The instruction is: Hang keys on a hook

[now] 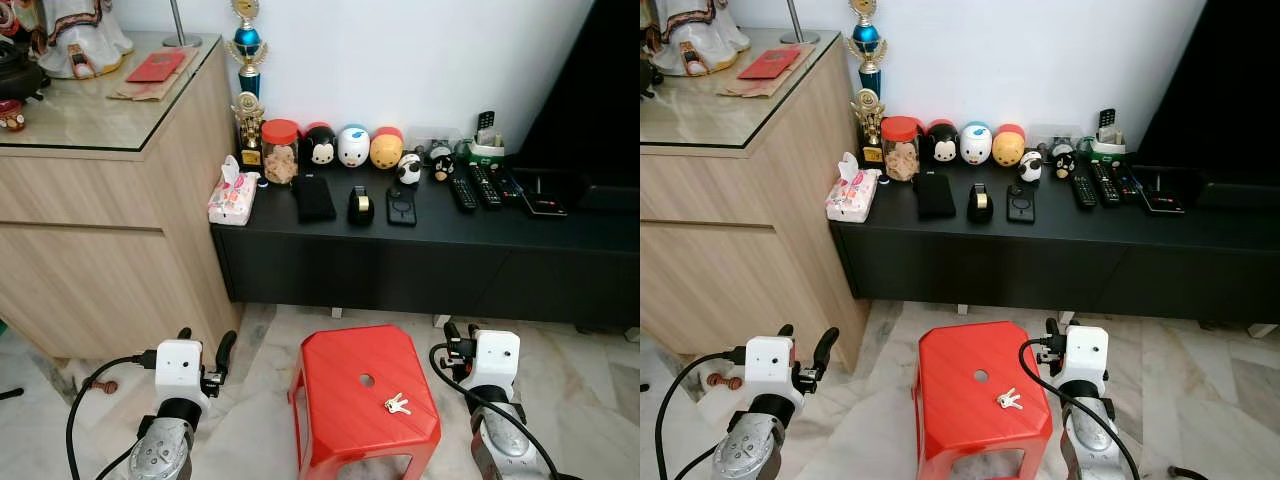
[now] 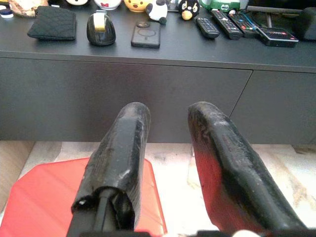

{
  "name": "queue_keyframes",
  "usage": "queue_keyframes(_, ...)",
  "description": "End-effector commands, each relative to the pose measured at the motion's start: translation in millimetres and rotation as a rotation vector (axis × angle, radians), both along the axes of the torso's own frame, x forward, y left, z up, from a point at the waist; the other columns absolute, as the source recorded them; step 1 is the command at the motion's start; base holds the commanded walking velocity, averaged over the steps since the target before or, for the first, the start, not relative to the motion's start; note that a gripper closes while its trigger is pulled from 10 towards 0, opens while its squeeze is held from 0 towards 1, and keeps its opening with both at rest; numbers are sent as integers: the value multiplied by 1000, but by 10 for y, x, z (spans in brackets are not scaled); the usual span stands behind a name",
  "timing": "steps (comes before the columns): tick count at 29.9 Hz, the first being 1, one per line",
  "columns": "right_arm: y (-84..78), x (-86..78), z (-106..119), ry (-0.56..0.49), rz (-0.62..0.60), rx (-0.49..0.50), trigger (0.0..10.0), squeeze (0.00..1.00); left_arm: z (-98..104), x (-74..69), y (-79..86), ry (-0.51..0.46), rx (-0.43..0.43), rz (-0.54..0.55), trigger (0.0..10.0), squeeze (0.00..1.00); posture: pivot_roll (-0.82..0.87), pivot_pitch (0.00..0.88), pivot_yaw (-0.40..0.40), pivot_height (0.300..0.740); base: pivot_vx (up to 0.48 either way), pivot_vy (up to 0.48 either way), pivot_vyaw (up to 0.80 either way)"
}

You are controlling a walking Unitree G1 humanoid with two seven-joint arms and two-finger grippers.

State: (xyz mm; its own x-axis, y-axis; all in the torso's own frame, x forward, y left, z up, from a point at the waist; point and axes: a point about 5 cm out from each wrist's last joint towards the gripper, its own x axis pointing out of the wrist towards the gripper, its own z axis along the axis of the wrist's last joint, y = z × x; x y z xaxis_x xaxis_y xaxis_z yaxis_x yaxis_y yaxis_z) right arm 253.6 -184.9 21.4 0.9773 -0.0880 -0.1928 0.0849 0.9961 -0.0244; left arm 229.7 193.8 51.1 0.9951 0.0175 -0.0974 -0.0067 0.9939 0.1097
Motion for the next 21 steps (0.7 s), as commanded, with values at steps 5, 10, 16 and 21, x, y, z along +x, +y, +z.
queue_keyframes(5, -9, 32, 44, -11, -12, 8, 10000, 0, 53, 43, -41, -16, 6, -21, 10000, 0, -69, 25, -67, 740, 0, 0, 0)
queue_keyframes(10, -4, 39, 28, 14, -15, -2, 10000, 0, 70, 62, -46, -22, 8, -23, 10000, 0, -71, 28, -66, 735, 0, 0, 0)
queue_keyframes(16, 3, 48, 34, 13, -11, -5, 10000, 0, 60, 60, -71, -18, 5, -28, 10000, 0, -73, 30, -65, 705, 0, 0, 0)
queue_keyframes(21, 30, 53, 32, 9, 3, -11, 10000, 0, 67, 66, -76, -23, 2, -30, 10000, 0, -74, 30, -63, 681, 0, 0, 0)
